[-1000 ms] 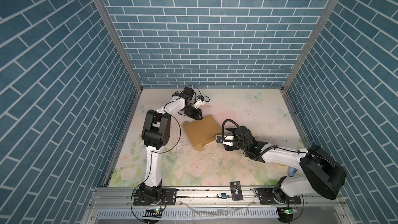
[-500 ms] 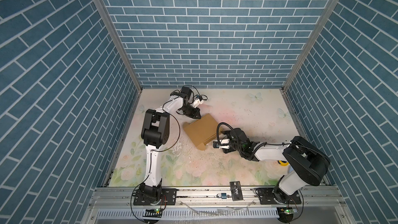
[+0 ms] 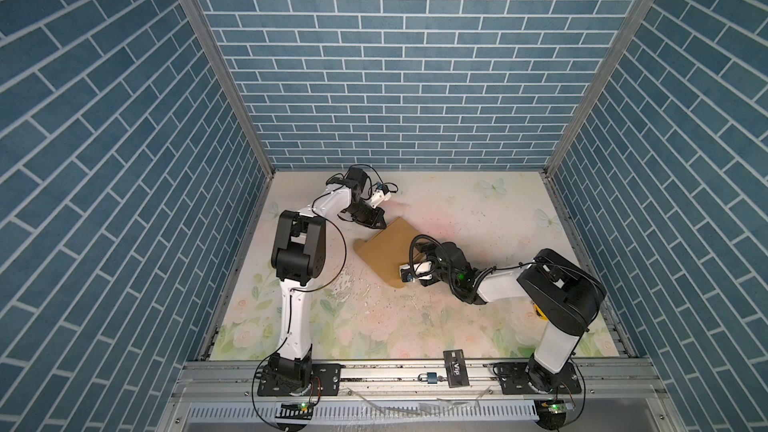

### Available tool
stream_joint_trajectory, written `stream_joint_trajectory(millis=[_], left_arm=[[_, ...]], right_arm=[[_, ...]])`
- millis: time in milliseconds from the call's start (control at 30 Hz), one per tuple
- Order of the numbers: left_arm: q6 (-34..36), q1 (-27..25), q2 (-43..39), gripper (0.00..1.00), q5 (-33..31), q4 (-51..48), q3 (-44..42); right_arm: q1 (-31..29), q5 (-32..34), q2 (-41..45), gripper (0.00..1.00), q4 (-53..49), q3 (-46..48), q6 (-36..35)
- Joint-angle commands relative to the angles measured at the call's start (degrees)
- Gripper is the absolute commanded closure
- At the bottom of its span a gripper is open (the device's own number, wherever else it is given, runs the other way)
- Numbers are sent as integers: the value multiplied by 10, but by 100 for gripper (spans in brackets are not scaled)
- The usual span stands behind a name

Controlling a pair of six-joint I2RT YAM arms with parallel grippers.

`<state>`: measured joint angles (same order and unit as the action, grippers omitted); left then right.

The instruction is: Fold the paper box

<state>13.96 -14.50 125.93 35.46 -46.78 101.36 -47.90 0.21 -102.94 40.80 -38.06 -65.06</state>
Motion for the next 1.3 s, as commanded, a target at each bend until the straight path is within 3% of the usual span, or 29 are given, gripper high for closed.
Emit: stream_joint_trajectory(millis=[0,633,967,1267], left_arm=[[9,5,30,88,-8,-20,10],[14,7,75,88,1,-44,44],[16,5,65,85,2,-39,29],[17,4,71,87,0,-43,31]], right_arm=[[0,-15,-27,16,3,-7,-30],[8,-48,-56,14,91,-21,-10],[10,-49,-68,19,107,-44,3],[13,-41,-26,20,104,-47,-4]])
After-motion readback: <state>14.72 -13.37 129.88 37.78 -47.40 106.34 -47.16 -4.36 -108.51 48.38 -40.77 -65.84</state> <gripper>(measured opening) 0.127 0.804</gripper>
